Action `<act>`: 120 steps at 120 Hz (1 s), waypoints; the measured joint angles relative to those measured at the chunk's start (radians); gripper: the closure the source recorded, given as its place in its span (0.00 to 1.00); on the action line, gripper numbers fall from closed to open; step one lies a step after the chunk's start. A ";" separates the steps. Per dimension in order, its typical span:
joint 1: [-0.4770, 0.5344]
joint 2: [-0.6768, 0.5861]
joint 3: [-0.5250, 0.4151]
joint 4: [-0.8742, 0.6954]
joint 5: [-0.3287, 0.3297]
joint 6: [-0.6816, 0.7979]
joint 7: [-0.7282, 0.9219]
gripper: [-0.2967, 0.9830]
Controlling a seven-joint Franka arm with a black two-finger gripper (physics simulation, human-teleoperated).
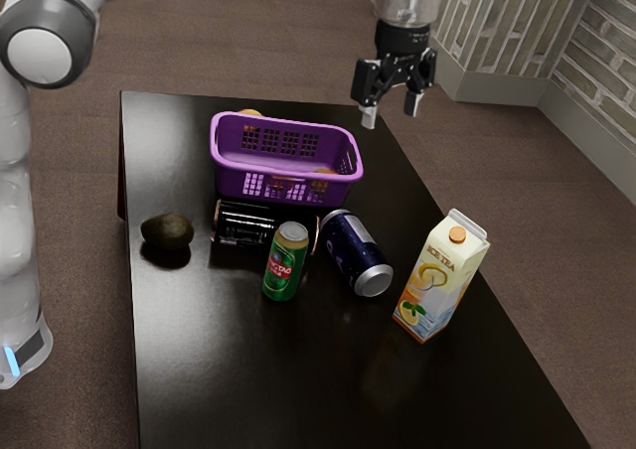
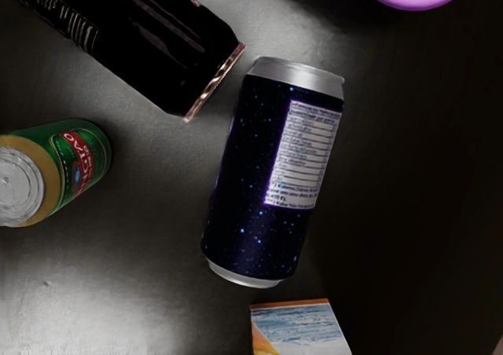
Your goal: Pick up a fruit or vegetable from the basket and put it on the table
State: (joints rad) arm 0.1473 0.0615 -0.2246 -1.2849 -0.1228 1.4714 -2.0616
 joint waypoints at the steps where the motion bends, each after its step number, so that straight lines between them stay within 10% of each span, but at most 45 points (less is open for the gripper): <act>1: -0.002 -0.001 0.001 0.000 0.000 -0.002 -0.004 0.23; 39: -0.120 -0.479 0.200 -0.639 0.003 0.092 -0.129 0.23; 120: 0.265 -0.227 0.271 -0.646 -0.109 0.225 0.102 0.23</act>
State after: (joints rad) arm 0.4118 -0.1654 0.0460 -1.9306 -0.2317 1.6966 -1.9593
